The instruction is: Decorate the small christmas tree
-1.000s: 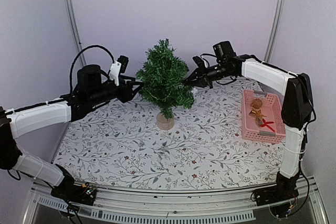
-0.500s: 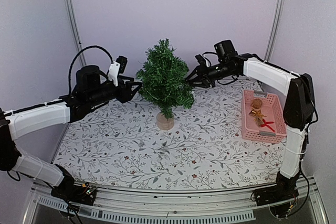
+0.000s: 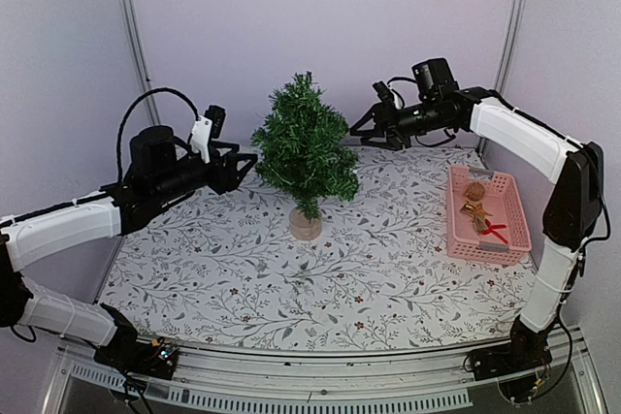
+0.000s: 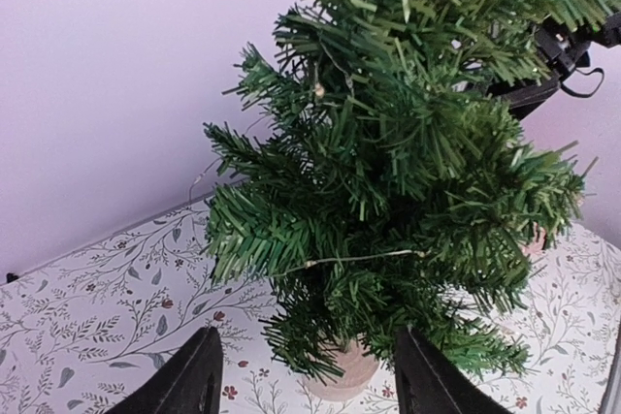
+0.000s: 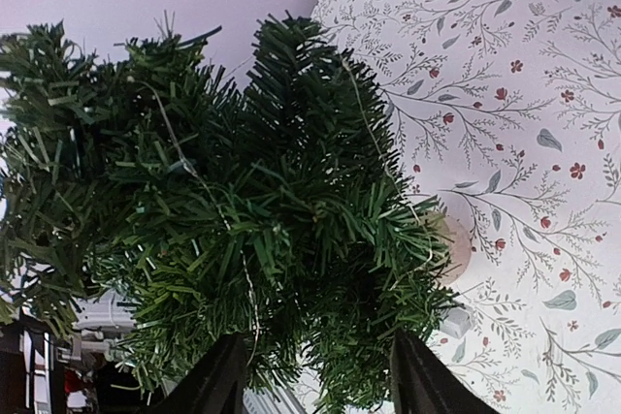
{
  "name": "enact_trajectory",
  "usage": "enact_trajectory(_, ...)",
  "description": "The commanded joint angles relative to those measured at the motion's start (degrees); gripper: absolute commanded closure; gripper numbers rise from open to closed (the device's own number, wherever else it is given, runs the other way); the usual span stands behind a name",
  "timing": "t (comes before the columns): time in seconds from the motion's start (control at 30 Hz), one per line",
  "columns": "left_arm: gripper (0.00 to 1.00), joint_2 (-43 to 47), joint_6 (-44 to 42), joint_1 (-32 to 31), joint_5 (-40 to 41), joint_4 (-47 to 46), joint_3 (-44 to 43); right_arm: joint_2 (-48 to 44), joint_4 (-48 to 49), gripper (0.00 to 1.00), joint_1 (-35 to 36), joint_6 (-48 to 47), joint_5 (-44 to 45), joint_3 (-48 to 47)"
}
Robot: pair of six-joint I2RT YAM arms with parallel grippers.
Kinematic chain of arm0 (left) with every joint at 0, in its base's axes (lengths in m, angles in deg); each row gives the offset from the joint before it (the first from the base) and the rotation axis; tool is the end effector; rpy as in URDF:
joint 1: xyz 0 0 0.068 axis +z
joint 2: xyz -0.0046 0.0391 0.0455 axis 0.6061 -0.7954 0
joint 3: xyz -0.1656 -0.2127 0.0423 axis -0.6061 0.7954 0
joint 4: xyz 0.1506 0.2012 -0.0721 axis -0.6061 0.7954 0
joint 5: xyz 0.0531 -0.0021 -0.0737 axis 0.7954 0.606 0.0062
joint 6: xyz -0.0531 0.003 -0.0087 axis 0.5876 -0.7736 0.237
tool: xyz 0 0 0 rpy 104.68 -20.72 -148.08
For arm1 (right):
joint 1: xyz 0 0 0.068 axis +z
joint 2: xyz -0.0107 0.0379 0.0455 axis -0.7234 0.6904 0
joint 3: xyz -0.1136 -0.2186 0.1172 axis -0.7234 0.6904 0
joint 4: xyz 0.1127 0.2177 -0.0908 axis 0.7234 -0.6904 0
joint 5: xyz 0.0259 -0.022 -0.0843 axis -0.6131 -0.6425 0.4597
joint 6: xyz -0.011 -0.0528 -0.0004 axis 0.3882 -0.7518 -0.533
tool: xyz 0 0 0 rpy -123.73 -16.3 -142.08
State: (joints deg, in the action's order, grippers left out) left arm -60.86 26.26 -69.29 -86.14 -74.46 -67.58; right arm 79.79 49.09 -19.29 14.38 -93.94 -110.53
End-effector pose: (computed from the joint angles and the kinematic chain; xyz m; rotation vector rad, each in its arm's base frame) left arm 0.2397 -0.1569 0.3024 0.5418 1.6702 -0.6163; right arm 0.3653 0.2127 0.3479 -0.4081 2.3246 1.2941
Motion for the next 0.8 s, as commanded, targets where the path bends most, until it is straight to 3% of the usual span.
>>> enact_trajectory(0.0,0.37,2.3,2.7,0.7,1.4,-1.2,1.1,-5.2,1.0,0.41,-2.3,-1.9,1.3,2.7)
enact_trajectory(0.13,0.35,3.1,5.6,2.0,3.2,1.3,0.2,-9.3,2.3,0.31,-4.3,-3.5,3.6,6.0)
enact_trajectory(0.53,0.27,5.9,12.1,4.9,4.8,10.2,-1.9,-27.5,4.0,0.17,-12.7,-3.9,8.8,24.2)
enact_trajectory(0.6,0.25,6.0,12.9,5.0,4.4,11.6,-2.2,-30.4,2.9,0.1,-14.6,-4.1,10.5,27.1)
enact_trajectory(0.77,0.26,6.1,14.5,5.1,3.2,13.0,-2.3,-36.0,1.6,0.07,-19.7,-4.8,15.2,33.9)
